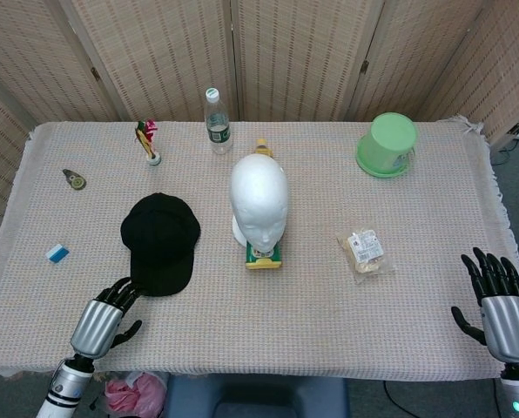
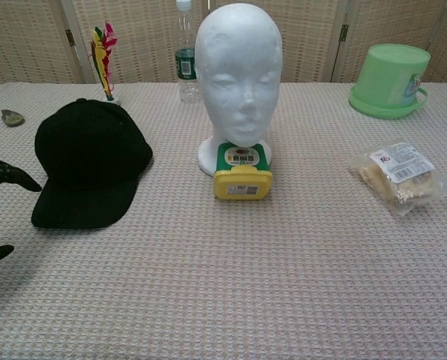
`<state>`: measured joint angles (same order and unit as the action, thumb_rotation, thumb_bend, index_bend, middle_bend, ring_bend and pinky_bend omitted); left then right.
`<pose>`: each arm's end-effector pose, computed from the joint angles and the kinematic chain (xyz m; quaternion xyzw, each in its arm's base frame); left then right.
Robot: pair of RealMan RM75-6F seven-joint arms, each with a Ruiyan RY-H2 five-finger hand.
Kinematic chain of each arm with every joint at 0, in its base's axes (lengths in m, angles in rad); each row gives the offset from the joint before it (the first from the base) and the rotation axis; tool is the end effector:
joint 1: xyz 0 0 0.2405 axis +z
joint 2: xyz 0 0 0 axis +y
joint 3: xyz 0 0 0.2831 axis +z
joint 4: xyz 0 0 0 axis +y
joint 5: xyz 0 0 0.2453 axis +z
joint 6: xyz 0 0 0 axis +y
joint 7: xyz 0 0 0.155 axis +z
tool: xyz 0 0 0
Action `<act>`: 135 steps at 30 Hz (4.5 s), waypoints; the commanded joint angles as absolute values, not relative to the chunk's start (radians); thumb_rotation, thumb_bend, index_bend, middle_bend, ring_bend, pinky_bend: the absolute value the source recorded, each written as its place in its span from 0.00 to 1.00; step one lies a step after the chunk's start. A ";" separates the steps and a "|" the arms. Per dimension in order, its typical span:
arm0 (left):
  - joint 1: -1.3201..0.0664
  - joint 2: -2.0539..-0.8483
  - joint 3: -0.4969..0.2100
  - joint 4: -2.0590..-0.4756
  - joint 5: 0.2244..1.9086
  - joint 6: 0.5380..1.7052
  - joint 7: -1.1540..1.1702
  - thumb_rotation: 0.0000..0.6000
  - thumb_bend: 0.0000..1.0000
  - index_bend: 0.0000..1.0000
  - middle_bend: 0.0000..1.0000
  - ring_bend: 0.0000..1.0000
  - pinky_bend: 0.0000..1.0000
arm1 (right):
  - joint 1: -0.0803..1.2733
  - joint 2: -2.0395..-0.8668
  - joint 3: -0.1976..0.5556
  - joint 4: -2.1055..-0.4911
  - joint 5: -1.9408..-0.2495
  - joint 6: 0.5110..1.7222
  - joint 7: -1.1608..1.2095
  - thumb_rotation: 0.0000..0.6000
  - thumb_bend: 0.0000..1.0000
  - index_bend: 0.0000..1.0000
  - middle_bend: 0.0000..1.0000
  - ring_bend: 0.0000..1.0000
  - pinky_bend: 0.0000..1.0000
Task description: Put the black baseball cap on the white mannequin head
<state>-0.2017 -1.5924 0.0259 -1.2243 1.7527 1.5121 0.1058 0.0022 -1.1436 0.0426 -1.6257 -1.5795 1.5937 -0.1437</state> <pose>-0.3016 0.2104 -0.0195 -0.6963 -0.2906 -0.4484 0.4792 -0.3412 -0.1658 0.1383 0.5997 -0.3345 0.3769 0.6216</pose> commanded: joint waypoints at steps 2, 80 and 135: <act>-0.216 -1.601 0.025 -1.218 1.757 1.504 0.120 1.00 0.28 0.32 0.32 0.21 0.43 | -0.001 -1.139 0.044 -1.626 -1.584 1.603 -0.134 1.00 0.22 0.00 0.00 0.00 0.00; -0.335 -1.848 -0.039 -0.902 1.608 1.430 0.172 1.00 0.28 0.39 0.41 0.25 0.43 | -0.052 -1.091 0.020 -1.632 -1.692 1.698 -0.054 1.00 0.22 0.00 0.00 0.00 0.00; -0.353 -2.131 -0.111 -0.388 1.578 1.760 0.093 1.00 0.47 0.59 0.60 0.42 0.54 | -0.049 -1.089 0.016 -1.638 -1.699 1.686 -0.072 1.00 0.22 0.00 0.00 0.00 0.00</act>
